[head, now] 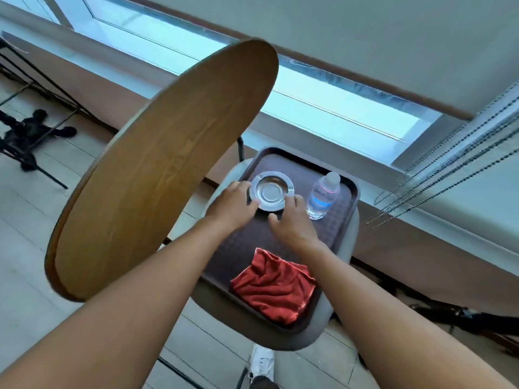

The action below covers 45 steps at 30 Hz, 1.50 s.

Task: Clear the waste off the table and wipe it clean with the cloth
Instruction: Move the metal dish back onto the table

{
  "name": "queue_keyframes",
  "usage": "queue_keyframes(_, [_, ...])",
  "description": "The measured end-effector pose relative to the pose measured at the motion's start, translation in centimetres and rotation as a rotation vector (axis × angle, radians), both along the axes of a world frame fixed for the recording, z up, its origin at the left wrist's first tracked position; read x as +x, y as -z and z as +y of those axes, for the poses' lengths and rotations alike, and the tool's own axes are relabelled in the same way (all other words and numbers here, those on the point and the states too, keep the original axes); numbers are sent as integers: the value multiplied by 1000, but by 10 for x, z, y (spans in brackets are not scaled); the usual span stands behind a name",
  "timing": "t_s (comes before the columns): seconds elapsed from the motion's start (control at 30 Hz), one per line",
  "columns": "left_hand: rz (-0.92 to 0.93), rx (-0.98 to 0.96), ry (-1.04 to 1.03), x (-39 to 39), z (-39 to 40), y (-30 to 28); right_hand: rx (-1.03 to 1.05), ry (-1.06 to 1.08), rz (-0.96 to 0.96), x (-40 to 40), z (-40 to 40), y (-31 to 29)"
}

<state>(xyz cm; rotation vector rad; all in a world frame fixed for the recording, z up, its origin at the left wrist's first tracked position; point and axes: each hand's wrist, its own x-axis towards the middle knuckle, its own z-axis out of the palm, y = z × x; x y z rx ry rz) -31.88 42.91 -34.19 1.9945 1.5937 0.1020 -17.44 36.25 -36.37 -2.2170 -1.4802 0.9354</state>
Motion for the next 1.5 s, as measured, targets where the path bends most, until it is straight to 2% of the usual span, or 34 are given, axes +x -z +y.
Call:
queue_keyframes(0.27, [-21,-72,3,4,36,35,-86,83,16,4,31,30])
queue_keyframes(0.5, [-48,-111,12,8,46,44,22,127,63,0,36,37])
queue_keyframes(0.73, [-73,-107,-32,8,44,40,34,154,76,-9,35,31])
queue_keyframes(1.1, [-128,-23,-78,-7,23,4,106,113,116,-17,10,-12])
queue_keyframes(1.5, [-145,177,-91,-18,-49,-80,272,47,118,-14,-55,-98])
